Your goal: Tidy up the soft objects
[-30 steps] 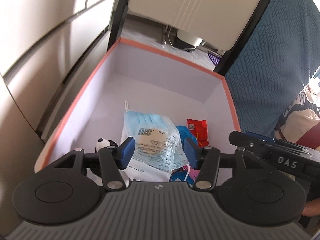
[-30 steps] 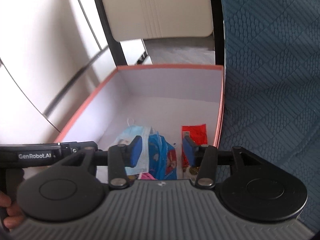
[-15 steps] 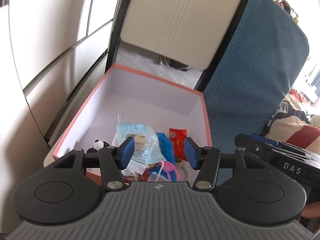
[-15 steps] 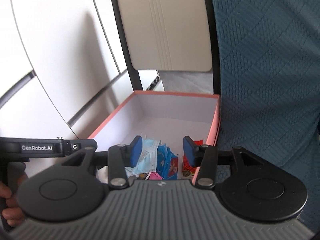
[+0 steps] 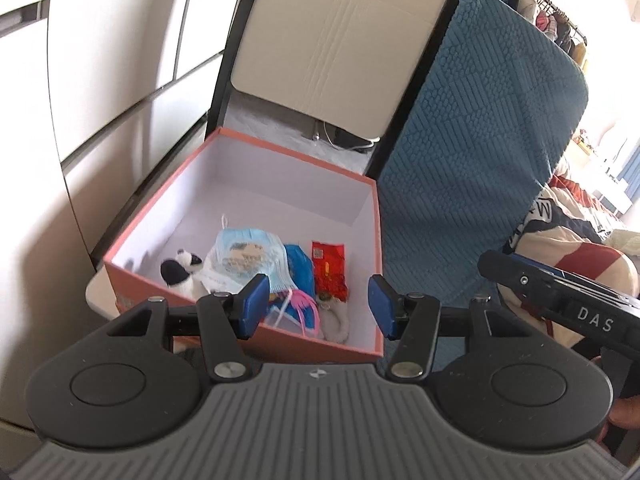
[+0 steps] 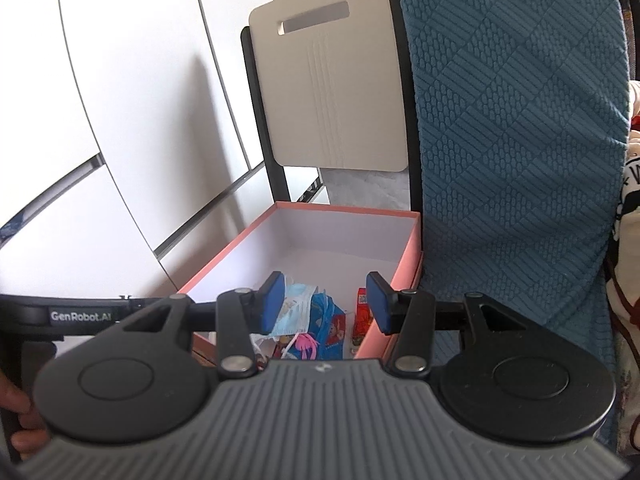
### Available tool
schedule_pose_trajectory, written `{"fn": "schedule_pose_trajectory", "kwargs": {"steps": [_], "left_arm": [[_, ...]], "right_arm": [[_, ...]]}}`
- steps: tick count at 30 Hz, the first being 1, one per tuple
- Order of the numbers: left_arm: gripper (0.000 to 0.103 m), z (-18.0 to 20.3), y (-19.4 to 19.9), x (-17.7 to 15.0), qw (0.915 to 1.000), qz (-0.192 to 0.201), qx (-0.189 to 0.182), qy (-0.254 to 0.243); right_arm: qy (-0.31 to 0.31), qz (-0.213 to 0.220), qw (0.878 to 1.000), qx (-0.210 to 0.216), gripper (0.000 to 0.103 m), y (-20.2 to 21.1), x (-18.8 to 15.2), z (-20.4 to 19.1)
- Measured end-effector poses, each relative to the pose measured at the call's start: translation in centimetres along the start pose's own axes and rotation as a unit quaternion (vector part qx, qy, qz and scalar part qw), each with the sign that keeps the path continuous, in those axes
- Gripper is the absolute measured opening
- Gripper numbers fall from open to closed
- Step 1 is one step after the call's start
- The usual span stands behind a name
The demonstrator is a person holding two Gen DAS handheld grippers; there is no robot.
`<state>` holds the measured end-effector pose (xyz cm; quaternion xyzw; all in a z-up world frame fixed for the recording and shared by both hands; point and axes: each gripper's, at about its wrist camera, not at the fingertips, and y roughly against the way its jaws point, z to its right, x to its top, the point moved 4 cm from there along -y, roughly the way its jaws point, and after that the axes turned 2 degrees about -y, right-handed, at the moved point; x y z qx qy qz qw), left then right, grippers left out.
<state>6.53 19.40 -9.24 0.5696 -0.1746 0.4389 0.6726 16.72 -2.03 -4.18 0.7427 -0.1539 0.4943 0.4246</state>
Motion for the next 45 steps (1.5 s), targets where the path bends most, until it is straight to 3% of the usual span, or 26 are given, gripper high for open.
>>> {"fn": "schedule_pose_trajectory", "kwargs": {"steps": [9,19,23,27,45], "left_arm": [[0.061,0.7,2.0,-2.6,0.9999,0.003,0.008,0.009],[0.061,0.9,3.6,-5.2,0.9985,0.023,0.045,0.023],[0.061,0.9,3.8,-5.6,0.9984,0.020,0.046,0.026],[0.068,1.1,3.9,-5.7,0.9984,0.019,0.048,0.025],[0.068,1.7,3.3,-6.0,0.9990,0.005,0.037,0.027]], "right_arm": [[0.000,-0.003,1.000,0.000,0.048,1.9,-1.6,0.3],[0.008,-0.012,1.000,-0.008,0.048,3.3,-3.3,1.2],[0.006,-0.014,1.000,-0.009,0.048,3.7,-3.6,1.5],[0.007,-0.012,1.000,-0.012,0.048,4.0,-3.8,1.6],[0.003,-0.008,1.000,-0.020,0.048,4.2,-3.9,1.7]]}}
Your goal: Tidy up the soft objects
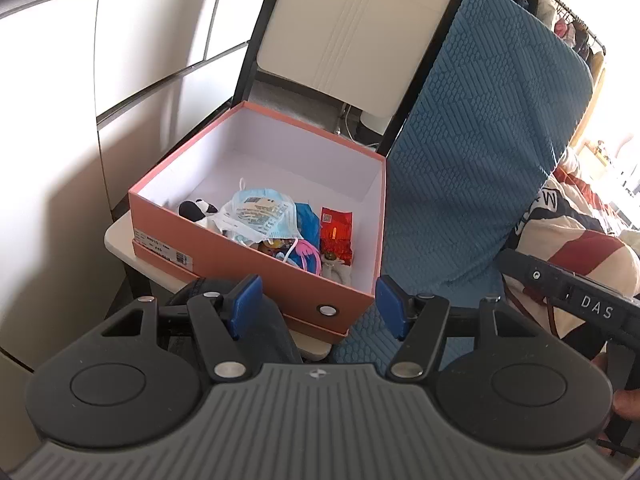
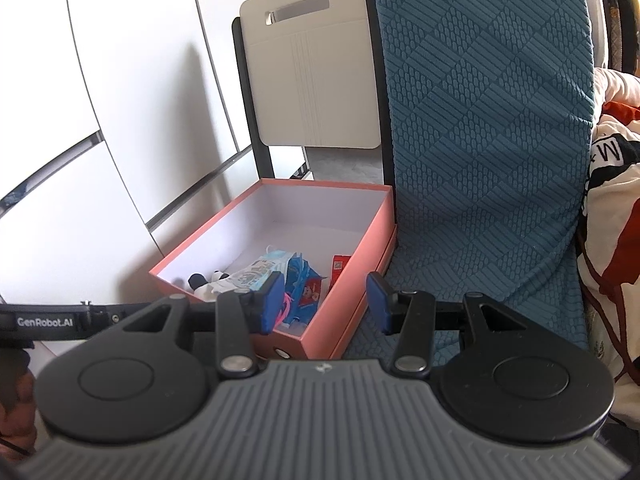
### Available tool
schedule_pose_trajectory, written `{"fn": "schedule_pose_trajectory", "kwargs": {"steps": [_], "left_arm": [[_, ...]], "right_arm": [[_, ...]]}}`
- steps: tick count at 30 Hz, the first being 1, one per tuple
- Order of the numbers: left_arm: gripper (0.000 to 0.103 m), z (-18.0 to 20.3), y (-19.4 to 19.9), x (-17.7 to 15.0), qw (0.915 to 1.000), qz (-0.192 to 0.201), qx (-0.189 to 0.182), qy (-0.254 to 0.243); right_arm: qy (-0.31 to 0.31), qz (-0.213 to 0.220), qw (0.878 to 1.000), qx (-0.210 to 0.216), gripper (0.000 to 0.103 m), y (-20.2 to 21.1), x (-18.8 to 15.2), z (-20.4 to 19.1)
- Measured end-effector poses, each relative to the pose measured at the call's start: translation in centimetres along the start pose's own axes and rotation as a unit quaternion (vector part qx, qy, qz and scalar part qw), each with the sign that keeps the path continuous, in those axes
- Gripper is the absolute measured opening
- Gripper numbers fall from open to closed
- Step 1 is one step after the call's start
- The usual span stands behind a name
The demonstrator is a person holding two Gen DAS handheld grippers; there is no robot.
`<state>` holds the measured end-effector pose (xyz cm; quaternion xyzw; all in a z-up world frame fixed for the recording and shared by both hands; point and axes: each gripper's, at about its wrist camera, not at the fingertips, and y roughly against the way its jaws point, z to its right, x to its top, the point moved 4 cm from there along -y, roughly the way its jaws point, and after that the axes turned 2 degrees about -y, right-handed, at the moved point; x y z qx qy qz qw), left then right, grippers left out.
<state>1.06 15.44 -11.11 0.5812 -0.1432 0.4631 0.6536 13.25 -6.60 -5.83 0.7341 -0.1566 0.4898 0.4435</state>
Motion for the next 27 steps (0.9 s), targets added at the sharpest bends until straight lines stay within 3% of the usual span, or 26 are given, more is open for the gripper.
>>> {"fn": "schedule_pose_trajectory", "kwargs": {"steps": [6,9,11,12,13,15,16,27], "left_arm": [[0.068,-0.4,-0.2,0.0,0.9999,-0.004,0.003,0.011],[0.086,-0.4,-0.2,0.1,0.9999,-0.003,0.007,0.011],[0.092,-0.3,-0.1,0.2,0.9999,0.004,0.011,0.006],[0.093,-0.2,-0.1,0.3,0.9999,0.007,0.013,0.003],[0.097,-0.1,-0.1,0.3,0.9999,0.008,0.014,0.001],[0.101,-0.1,-0.1,0.4,0.9998,0.010,0.018,0.001],[0.101,-0.2,-0.1,0.4,0.9997,0.011,0.020,0.001],[0.102,-0.3,-0.2,0.5,0.9995,0.009,0.030,0.005]], "right_arm": [[-0.003,0.000,1.000,-0.007,0.048,-0.1,-0.1,0.3],[-0.006,0.000,1.000,-0.009,0.048,-0.1,-0.1,0.4],[-0.006,-0.001,1.000,-0.012,0.050,-0.1,-0.1,0.5],[-0.005,-0.001,1.000,-0.013,0.063,0.0,-0.1,0.6],[-0.004,0.000,1.000,-0.014,0.083,0.0,-0.1,0.6],[-0.002,0.005,1.000,-0.018,0.100,0.0,0.0,0.6],[-0.001,0.007,1.000,-0.018,0.103,0.0,0.0,0.7],[-0.004,0.008,1.000,-0.028,0.103,0.1,0.0,1.0]]}}
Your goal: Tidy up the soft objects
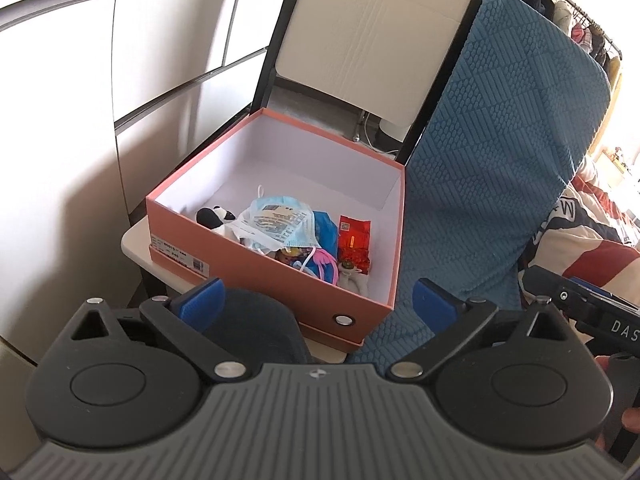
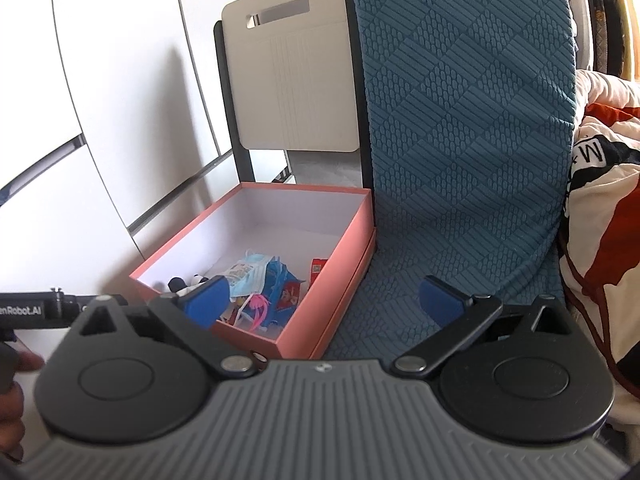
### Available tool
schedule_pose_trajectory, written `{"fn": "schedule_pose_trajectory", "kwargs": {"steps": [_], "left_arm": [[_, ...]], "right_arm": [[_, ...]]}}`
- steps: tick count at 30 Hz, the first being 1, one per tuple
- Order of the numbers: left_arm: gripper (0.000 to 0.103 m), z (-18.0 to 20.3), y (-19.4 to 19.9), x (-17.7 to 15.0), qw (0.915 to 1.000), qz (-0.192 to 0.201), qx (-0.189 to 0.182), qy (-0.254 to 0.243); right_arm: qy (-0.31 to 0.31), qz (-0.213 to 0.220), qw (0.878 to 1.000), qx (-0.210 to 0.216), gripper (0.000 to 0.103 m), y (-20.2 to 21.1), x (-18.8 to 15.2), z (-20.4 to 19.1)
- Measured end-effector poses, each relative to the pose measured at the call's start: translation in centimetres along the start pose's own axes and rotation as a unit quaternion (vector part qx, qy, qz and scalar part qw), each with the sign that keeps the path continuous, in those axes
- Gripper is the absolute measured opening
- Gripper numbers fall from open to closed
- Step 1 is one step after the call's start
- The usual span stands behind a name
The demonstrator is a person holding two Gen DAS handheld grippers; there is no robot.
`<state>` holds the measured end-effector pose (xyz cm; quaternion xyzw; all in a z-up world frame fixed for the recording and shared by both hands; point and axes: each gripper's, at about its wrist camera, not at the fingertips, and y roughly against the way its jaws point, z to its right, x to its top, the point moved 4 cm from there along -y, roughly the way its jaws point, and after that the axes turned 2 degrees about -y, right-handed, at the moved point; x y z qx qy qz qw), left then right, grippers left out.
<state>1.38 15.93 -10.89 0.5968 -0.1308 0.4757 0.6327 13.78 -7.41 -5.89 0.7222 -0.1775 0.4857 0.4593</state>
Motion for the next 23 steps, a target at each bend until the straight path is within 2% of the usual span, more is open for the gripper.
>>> {"fn": "schedule_pose_trajectory", "kwargs": {"steps": [3,23], "left_arm": [[0.102,0.32,0.14,-0.04,0.9999,0.006,0.005,-0.010],[0.102,0.07,0.22,0.00,0.9999,0.005,-0.001,0.012]], "right_arm": [[0.001,-0.002,1.000,0.001,0.103,-0.04,0.00,-0.09],[0.001,-0.003,1.000,0.000,0.103,-0.12,-0.03,-0.06]]}}
